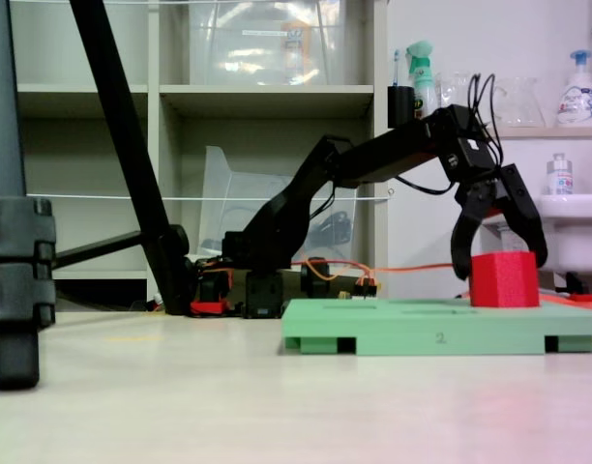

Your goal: Put the octagonal pillar block into the corresponding hole

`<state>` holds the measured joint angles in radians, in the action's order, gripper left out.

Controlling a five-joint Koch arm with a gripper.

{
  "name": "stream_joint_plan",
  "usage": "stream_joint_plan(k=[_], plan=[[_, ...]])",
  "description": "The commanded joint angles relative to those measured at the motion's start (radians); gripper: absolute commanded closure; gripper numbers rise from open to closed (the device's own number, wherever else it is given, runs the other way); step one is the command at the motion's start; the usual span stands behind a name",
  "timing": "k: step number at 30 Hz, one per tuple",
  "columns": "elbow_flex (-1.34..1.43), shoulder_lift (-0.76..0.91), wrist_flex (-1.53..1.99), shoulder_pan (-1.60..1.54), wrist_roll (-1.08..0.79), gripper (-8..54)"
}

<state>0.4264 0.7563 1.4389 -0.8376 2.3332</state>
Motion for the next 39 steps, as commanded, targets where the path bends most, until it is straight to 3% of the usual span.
stream_joint_plan(k=[1,7,9,12,17,21,28,31,36,39], plan=[[-0.044,0.107,0.017,-0.009,-0.015,-3.8],[-0.044,0.265,0.114,-0.009,-0.087,-3.8],[-0.043,0.370,0.224,0.012,-0.279,-3.6],[-0.018,0.514,0.360,0.149,-0.718,-3.4],[-0.014,0.687,0.356,0.410,-0.890,-2.6],[0.003,0.735,0.341,0.629,-1.120,2.5],[0.687,1.186,-0.100,0.873,-1.499,8.9],[0.887,1.292,-0.241,0.913,-1.528,8.9],[1.427,1.499,-0.588,0.950,-1.764,8.9],[1.726,1.542,-0.879,0.956,-1.868,9.0]])
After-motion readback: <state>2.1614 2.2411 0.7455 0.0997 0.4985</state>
